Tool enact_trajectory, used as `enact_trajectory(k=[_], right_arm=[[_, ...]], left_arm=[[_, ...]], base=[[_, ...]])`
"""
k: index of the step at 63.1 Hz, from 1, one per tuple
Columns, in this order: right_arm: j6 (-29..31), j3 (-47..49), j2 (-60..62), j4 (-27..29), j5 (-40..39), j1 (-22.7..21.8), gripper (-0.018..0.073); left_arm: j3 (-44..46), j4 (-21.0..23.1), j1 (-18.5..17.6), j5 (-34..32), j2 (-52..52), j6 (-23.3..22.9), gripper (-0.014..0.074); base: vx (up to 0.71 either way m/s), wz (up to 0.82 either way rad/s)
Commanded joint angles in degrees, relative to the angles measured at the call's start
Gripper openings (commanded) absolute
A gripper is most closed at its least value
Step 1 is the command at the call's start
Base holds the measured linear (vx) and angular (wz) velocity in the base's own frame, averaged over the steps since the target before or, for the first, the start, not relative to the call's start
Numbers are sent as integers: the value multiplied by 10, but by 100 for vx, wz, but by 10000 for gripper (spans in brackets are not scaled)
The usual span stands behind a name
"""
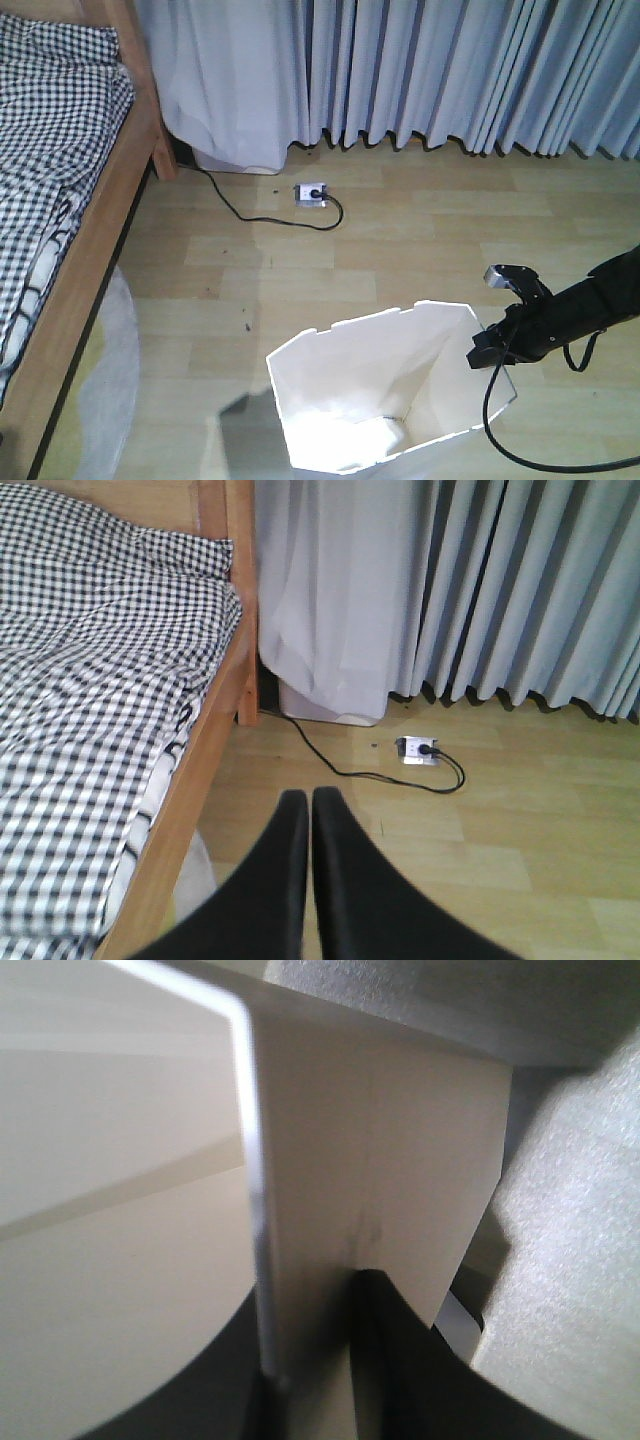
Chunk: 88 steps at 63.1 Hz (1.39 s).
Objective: Move trash bin to bedside with robot
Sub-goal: 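Drive toward the bed and curtains holding the bin with the right gripper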
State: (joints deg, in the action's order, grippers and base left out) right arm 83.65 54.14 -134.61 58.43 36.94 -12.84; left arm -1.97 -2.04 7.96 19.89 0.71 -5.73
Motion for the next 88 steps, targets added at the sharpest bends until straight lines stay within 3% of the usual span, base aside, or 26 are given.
enact_trajectory(k=[1,88], right_arm=[[-2,5,43,30,119,-3,-5],[-2,5,43,30,119,-3,-5]], left_arm=[[-2,1,-2,-38,8,-2,-6],[-2,1,-2,-38,8,-2,-6]], base=[[26,-7],[24,1]])
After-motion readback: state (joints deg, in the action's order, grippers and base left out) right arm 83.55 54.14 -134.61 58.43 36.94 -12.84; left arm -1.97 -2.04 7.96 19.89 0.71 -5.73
